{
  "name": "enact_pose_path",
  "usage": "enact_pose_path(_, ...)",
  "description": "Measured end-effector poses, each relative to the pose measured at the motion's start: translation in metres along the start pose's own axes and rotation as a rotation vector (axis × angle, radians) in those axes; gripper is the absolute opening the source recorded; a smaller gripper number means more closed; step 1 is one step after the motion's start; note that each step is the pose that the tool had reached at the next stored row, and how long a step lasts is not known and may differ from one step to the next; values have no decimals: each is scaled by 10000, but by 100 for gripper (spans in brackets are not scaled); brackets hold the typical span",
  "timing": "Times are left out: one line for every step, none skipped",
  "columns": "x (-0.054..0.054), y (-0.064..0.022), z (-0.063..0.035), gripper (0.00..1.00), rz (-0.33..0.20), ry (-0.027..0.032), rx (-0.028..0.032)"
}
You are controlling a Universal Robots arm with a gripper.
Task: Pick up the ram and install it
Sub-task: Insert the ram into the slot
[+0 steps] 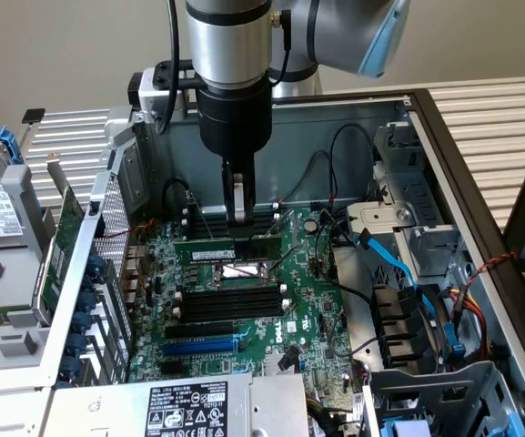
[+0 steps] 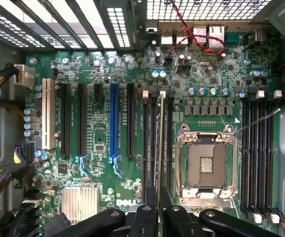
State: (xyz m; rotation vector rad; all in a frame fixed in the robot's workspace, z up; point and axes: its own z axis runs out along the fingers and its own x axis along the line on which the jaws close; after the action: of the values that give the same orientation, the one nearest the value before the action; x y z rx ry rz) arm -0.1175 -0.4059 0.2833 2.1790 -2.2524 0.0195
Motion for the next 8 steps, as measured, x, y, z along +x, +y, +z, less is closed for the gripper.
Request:
enact_pose_path(0,0,0,14,-5,0,0)
enact_pose_path(0,0,1,14,-5,-2,0)
enact_pose_path(0,0,5,14,-6,-4,2)
enact_pose_path(-1,0,17,14,-6,-7,4)
enact_pose_path(-1,0,30,14,-7,-5,10)
enact_pose_path(-1,0,46,14,-8,-4,11)
enact_pose_path(-1,0,63,14,-7,-5,15)
enact_pose_path(-1,0,76,14,-7,-4,14)
